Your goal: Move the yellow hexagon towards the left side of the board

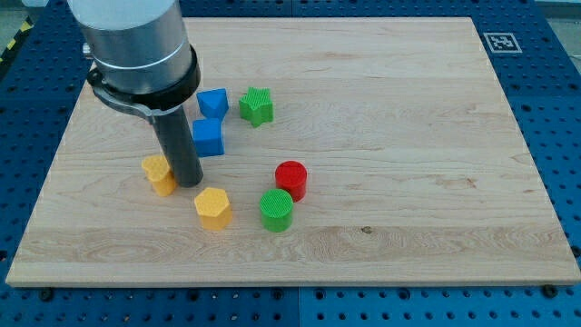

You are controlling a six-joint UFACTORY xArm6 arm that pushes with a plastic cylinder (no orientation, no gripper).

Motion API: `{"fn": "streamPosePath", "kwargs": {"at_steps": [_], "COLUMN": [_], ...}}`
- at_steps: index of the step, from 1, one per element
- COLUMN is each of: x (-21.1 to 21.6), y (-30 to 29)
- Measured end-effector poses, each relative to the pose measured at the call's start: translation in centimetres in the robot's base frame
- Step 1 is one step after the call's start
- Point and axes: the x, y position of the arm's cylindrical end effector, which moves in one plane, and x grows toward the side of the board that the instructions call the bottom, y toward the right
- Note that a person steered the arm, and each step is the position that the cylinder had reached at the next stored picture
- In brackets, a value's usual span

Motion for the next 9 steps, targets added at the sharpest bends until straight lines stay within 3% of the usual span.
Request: {"fn": "streamPosePath", "kwargs": {"at_steps": [4,6,9], "x": [0.1,3.4,4.4], "y": [6.3,6.4,7.4]}}
